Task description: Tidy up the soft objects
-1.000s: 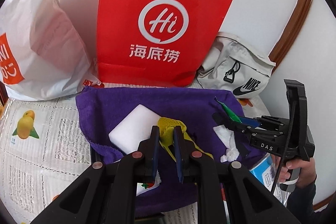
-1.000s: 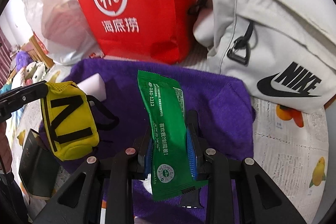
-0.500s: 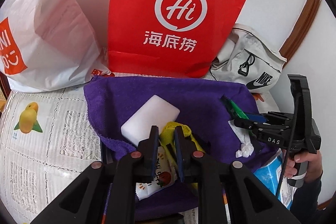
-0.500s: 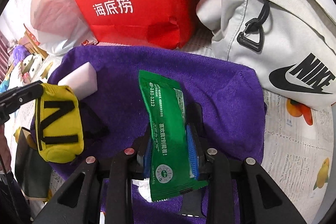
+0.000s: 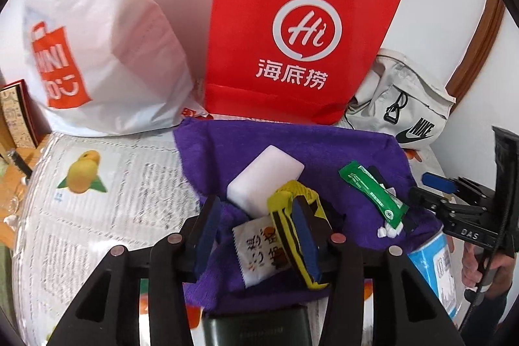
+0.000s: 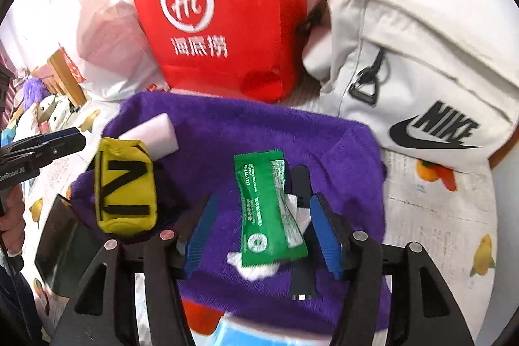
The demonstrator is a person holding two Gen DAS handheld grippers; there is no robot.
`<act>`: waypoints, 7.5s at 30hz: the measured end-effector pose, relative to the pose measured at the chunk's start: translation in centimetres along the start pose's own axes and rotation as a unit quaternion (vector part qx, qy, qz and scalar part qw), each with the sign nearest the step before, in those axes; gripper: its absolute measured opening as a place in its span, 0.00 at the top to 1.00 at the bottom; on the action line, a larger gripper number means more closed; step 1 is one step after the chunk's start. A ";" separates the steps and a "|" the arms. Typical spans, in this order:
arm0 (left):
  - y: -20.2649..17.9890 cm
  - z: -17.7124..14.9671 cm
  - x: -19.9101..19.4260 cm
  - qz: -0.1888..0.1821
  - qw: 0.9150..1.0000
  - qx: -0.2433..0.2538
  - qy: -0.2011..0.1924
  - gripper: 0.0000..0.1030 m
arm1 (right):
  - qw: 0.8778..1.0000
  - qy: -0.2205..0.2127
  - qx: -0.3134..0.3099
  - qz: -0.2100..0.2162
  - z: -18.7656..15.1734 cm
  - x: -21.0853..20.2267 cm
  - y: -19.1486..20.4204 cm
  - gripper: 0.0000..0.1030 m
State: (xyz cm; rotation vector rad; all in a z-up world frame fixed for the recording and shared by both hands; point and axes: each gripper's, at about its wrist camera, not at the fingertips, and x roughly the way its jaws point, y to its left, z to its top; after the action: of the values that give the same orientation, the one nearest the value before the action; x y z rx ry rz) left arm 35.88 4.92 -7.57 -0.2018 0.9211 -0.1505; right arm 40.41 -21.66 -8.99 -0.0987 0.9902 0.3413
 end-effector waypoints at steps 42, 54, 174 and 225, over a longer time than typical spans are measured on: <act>3.9 -17.4 -12.4 -0.012 0.999 -0.029 -0.006 0.45 | 0.994 -0.012 0.066 0.082 -20.2 -10.2 13.3 0.44; 2.9 -19.6 -11.9 -0.030 0.999 -0.021 0.017 0.45 | 0.992 -0.054 0.060 0.097 -20.7 -12.5 13.3 0.96; -3.9 -19.4 -14.4 -0.016 0.997 0.080 0.005 0.81 | 0.988 -0.068 0.135 -0.017 -24.5 -16.9 6.2 0.96; -6.0 -4.3 -4.8 -0.026 0.997 0.070 -0.011 0.81 | 0.990 -0.065 0.089 0.090 -4.1 -6.6 1.1 0.96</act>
State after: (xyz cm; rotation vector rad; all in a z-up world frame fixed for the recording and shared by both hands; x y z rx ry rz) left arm 29.33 -0.35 -4.98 -0.0963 0.8810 -0.2592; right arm 33.50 -23.15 -5.66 0.1740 0.8985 0.4165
